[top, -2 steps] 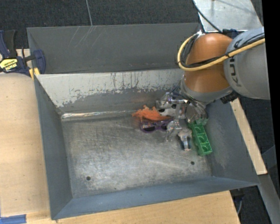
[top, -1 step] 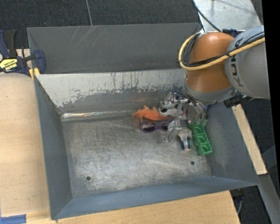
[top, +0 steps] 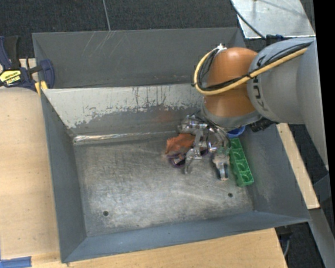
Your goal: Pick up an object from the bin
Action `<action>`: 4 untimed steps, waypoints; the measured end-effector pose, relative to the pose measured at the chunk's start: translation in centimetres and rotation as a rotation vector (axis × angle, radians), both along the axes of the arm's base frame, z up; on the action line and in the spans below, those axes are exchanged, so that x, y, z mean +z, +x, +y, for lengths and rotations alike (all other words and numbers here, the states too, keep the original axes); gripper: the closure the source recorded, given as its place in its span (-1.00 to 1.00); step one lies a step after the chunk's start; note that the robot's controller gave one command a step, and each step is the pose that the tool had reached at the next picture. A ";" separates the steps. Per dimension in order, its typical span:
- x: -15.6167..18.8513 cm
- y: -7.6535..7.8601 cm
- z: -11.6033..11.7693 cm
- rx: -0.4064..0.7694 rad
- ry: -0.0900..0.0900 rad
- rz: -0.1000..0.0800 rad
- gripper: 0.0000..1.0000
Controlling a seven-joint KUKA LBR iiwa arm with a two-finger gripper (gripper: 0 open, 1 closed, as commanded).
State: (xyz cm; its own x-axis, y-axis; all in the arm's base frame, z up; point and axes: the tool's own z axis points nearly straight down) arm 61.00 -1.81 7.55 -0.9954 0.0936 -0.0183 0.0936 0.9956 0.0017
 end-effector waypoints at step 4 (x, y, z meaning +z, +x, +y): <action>2.2 -0.9 0.7 -0.323 0.002 0.020 1.00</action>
Offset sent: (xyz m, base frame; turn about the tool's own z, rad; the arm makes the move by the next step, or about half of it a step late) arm 0.0000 0.0000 0.0000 0.0000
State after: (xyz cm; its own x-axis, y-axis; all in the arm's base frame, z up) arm 60.13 -1.13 9.77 -0.9143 0.4051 0.0015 0.4051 0.9143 -0.0014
